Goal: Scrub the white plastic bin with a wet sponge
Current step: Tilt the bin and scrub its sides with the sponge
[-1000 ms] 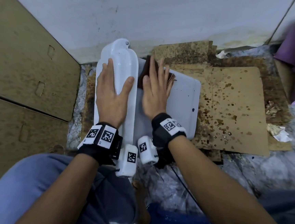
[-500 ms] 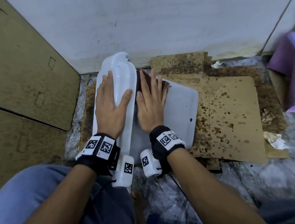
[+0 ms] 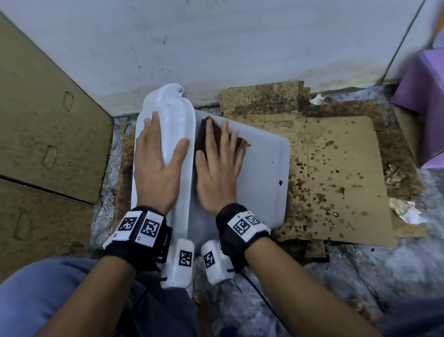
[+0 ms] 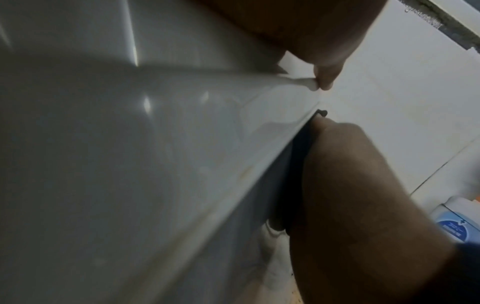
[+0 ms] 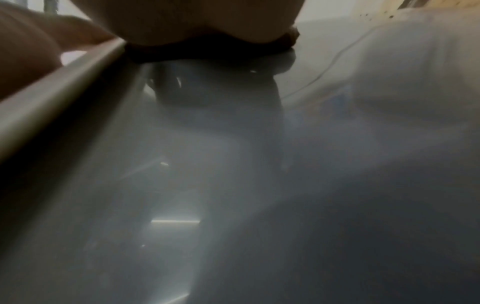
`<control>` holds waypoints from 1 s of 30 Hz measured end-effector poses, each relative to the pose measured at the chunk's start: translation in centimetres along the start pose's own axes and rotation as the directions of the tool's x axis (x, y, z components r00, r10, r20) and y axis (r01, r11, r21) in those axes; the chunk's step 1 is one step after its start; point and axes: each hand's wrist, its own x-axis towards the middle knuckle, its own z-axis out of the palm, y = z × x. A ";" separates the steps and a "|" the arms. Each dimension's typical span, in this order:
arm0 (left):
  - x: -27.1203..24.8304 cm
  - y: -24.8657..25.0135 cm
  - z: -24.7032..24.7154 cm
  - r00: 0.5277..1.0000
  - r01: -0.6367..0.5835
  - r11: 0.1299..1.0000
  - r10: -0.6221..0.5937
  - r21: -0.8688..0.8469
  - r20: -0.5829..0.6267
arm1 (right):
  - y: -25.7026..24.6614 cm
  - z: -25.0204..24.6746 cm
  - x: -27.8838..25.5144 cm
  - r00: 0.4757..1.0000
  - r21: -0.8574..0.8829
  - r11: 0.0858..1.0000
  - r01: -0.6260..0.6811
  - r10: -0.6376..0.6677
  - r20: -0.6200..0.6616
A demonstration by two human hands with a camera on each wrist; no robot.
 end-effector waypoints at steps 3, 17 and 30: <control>-0.1 0.0 0.0 1.000 -0.009 1.000 0.009 -0.007 -0.001 | 1.7 -0.3 0.5 0.999 -0.004 0.999 0.043 -0.043 -0.030; 0.2 0.4 0.4 1.000 -0.027 0.999 0.027 0.017 -0.009 | 7.3 -1.7 3.0 0.959 -0.018 0.961 -0.277 0.275 -0.072; -0.1 -0.7 -0.2 1.000 -0.003 1.000 0.003 -0.005 -0.020 | 15.6 -2.4 4.6 0.914 -0.076 0.911 -0.404 0.401 -0.062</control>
